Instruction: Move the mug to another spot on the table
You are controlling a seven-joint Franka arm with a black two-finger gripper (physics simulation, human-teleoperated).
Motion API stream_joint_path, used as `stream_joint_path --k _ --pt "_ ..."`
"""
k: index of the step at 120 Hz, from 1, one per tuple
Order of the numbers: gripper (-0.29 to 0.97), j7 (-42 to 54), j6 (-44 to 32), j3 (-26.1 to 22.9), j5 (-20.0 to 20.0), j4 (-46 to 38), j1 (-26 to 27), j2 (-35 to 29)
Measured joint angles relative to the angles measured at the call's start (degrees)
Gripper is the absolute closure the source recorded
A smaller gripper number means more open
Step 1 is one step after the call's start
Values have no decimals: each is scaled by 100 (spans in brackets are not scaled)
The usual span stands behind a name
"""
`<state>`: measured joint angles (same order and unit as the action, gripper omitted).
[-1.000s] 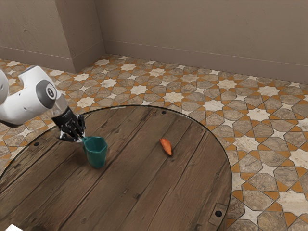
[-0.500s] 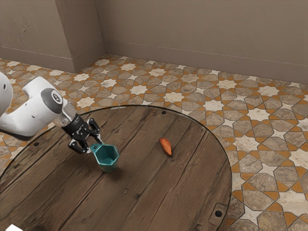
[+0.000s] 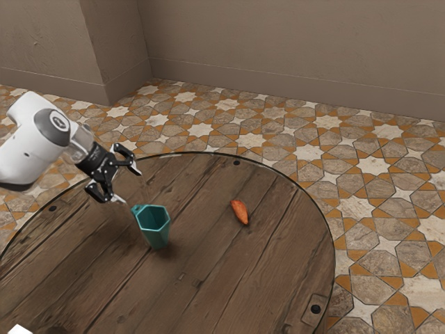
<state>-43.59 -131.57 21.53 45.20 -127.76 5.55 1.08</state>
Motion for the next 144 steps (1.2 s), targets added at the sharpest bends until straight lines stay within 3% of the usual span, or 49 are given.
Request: stream_joint_path --k 8,18,38,49,63,85,99,127,144 --pt "3 31 -4 6 -207 29 -27 -184" --pt "2 52 70 13 -754 290 -78 -231" --pt "1 140 965 -8 -2869 1807 -231 31" --pt "0 326 1562 -325 -4023 2548 -494 61" --pt "0 553 2080 -723 -4845 2972 -560 134" --pt "0 834 3080 -1024 -5257 4350 226 106" --pt "0 976 3570 -1023 -5303 4572 564 224" --pt "0 1190 4006 -975 -5252 4599 -160 245" --pt "0 1284 4108 -974 -5247 4600 -136 245"
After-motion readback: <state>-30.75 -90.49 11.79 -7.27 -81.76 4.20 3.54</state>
